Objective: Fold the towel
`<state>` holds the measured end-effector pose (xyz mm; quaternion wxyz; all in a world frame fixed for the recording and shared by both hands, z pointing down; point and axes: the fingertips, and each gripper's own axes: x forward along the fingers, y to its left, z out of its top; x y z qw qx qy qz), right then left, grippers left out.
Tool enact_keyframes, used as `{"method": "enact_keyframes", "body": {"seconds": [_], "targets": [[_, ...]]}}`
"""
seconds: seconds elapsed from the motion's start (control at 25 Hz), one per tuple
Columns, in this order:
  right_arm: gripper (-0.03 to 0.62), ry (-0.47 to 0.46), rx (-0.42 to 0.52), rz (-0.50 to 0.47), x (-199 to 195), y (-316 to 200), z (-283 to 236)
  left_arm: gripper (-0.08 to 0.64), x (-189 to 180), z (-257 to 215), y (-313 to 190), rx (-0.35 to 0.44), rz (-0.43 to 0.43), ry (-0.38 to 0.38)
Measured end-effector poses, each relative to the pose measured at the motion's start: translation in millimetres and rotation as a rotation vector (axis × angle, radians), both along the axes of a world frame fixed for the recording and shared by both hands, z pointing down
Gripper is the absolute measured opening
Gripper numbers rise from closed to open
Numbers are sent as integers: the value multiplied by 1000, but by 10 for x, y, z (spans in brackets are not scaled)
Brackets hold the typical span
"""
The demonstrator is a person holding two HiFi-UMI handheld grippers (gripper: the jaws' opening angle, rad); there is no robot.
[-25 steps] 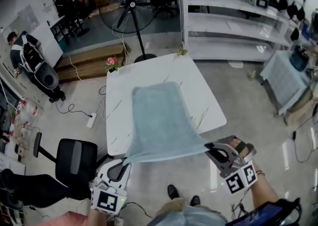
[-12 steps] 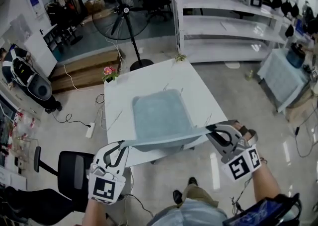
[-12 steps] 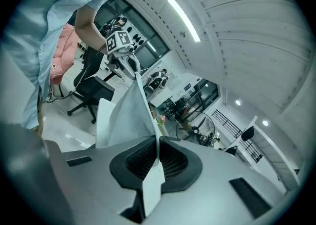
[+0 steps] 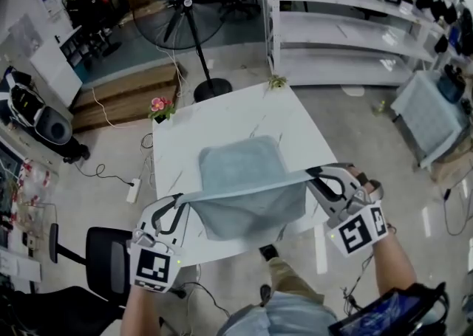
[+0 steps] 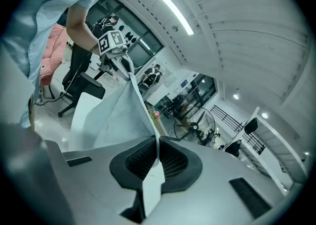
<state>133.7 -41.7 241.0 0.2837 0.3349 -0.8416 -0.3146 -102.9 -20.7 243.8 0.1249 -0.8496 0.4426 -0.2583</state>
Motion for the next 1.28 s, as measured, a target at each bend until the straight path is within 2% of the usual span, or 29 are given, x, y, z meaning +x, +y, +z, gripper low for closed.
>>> {"method": "enact_keyframes", "body": {"seconds": [0.72, 1.28], "targets": [[28, 18, -247, -32, -190, -1592, 1163, 41, -191, 1182, -1496, -249, -66, -5], [29, 31, -429, -29, -209, -2322, 1982, 41, -244, 2074, -2224, -418, -65, -19]]}}
